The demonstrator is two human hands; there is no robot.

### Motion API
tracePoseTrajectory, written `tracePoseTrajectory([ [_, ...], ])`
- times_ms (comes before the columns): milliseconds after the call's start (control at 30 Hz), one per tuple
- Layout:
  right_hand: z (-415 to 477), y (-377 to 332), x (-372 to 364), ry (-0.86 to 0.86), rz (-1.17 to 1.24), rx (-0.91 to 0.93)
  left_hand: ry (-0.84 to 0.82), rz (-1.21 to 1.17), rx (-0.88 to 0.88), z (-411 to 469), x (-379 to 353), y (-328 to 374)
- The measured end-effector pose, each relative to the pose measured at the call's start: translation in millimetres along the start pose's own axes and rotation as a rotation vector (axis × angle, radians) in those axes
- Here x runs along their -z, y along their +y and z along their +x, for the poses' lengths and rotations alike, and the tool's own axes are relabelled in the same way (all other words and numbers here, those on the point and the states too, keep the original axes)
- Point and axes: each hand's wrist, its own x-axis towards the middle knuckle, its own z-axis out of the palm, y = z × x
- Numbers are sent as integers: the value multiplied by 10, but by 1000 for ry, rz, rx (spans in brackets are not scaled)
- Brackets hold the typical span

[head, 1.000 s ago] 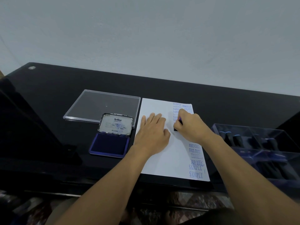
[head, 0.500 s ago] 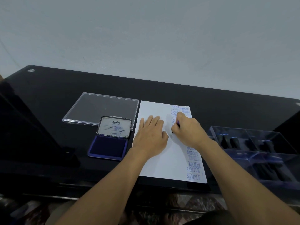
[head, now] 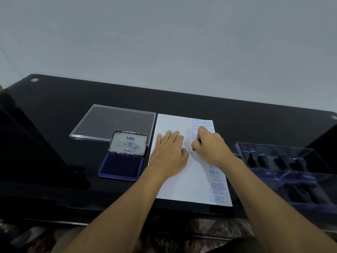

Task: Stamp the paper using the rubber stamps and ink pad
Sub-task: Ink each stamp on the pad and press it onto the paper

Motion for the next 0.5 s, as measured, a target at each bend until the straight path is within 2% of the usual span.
tracePoseTrajectory([
  [500, 11, -33, 63, -25, 19, -22, 6, -10, -4, -1, 15, 11],
])
